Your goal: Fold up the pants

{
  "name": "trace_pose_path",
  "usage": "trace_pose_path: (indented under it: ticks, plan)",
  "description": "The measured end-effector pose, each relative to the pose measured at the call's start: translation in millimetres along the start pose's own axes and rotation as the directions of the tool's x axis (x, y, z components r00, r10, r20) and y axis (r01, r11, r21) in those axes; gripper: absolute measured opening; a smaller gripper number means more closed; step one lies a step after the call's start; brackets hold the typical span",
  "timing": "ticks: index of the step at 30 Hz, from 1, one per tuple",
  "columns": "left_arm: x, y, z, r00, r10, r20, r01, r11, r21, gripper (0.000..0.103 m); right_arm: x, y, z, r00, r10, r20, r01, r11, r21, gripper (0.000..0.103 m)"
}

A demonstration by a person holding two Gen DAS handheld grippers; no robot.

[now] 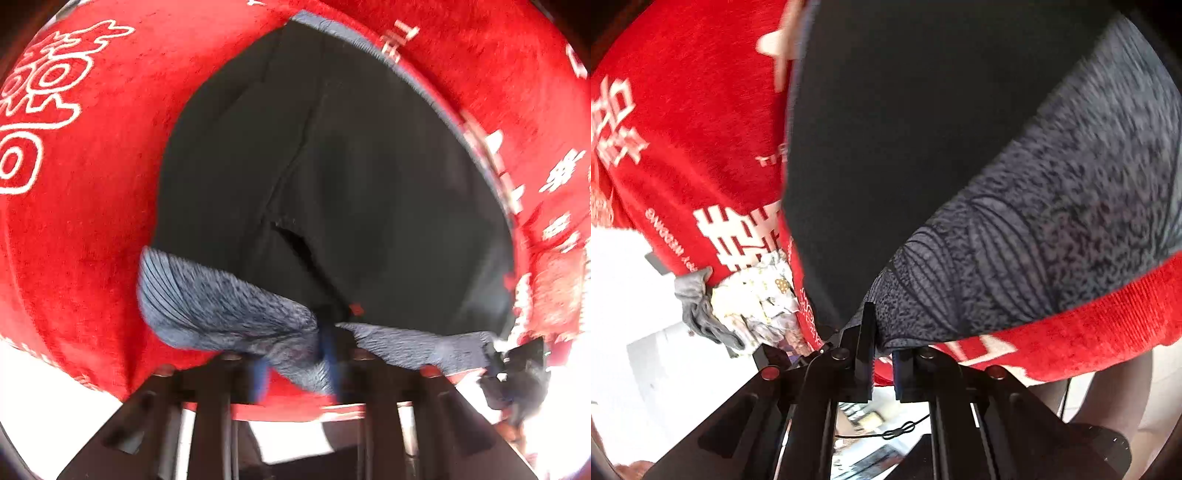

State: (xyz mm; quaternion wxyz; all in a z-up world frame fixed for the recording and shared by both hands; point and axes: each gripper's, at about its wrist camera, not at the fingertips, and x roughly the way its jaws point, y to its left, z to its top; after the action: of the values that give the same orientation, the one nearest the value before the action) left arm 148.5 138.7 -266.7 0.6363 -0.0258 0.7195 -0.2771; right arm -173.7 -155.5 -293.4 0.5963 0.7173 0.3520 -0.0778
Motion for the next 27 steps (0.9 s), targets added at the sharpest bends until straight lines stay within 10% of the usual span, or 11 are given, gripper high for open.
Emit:
trace_pose_path:
  ticks: [9, 13, 17, 23, 27]
  plan:
    - [-62, -78, 90, 0.951, -0.060, 0.303, 0.036, 0.996, 0.083, 0.024, -11, 142, 96, 0.999, 0.044, -0.016, -0.047, 0.965, -0.257, 0.008]
    - [-48, -102, 157, 0.892, 0.125, 0.434, -0.168, 0.984, 0.061, 0.085, 21, 178, 160, 0.998, -0.050, -0.047, 0.033, 0.949, -0.313, 0.010]
    - [-22, -93, 205, 0.880, 0.200, 0.431, -0.232, 0.973, 0.022, 0.090, 59, 173, 217, 0.992, -0.124, -0.035, 0.108, 0.947, -0.302, 0.014]
    - [-12, -83, 235, 0.813, 0.400, 0.423, -0.406, 0.910, -0.079, 0.090, 96, 156, 248, 0.989, -0.144, -0.015, 0.135, 0.957, -0.257, 0.070]
    - [-25, -111, 209, 0.802, 0.419, 0.425, -0.489, 0.870, 0.065, 0.090, 79, 177, 235, 0.985, -0.171, -0.024, 0.155, 0.938, -0.310, 0.073]
